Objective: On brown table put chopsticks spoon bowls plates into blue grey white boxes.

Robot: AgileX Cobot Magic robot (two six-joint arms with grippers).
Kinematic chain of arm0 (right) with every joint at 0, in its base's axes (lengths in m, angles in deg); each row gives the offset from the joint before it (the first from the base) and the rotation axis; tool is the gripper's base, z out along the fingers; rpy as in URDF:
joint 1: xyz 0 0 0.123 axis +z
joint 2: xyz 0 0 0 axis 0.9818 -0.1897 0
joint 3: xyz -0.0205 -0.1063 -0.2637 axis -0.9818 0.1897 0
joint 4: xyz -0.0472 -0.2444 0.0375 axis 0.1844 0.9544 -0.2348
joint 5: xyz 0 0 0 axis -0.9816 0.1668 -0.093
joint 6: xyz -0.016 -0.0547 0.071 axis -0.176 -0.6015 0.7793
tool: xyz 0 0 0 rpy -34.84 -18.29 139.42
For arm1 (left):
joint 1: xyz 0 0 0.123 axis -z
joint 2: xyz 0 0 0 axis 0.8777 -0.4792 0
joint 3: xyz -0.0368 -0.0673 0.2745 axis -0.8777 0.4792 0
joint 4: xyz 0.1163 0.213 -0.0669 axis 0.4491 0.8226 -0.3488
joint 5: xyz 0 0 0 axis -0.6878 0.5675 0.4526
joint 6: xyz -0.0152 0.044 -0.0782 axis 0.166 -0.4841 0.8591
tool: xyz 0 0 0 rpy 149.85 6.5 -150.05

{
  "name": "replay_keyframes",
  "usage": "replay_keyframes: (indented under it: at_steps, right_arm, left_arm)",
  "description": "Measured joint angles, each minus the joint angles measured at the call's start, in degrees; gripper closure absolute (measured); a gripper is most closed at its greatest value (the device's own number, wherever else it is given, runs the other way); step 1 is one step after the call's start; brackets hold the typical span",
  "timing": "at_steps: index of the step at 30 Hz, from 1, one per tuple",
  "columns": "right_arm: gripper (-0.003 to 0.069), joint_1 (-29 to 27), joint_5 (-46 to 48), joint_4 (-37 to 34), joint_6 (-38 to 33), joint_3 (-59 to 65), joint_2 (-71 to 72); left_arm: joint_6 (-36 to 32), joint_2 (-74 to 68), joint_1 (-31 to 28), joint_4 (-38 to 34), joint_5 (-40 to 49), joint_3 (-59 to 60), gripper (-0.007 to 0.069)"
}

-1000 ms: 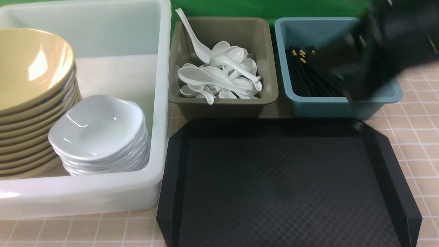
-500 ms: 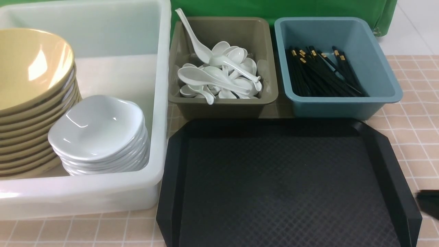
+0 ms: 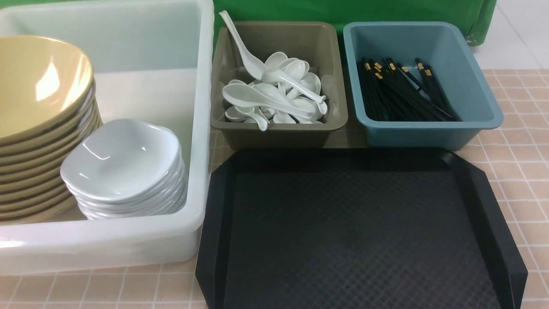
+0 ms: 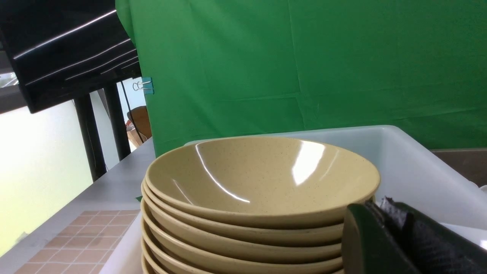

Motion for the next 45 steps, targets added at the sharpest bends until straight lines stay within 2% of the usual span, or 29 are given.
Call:
replay_keyframes:
  at_steps: [5, 11, 14, 17, 22, 45]
  right_arm:
    - [0.0613, -9.5, -13.9, 0.1, 4.1, 11.7, 1.4]
    - [0.0612, -14.7, -22.7, -0.5, 9.2, 21.1, 1.4]
    - [0.0612, -15.2, -20.6, -0.9, 10.6, 21.2, 1.4]
    - [0.0612, -15.5, -18.3, -1.2, 8.3, 21.3, 1.4]
    - [0.0612, -15.5, -18.2, -2.3, 5.4, 21.3, 1.4]
    - [0.0603, -15.5, -18.2, -2.4, 5.3, 21.3, 1.4]
  left_arm:
    - [0.0, 0.0, 0.0, 0.0, 0.2, 0.0, 0.0620]
    - [0.0, 0.0, 0.0, 0.0, 0.2, 0.0, 0.0620]
    - [0.0, 0.0, 0.0, 0.0, 0.2, 0.0, 0.0620]
    - [0.0, 0.0, 0.0, 0.0, 0.2, 0.0, 0.0620]
    - [0.0, 0.0, 0.0, 0.0, 0.2, 0.0, 0.0620]
    - [0.0, 0.4, 0.6, 0.0, 0.2, 0.4, 0.0620]
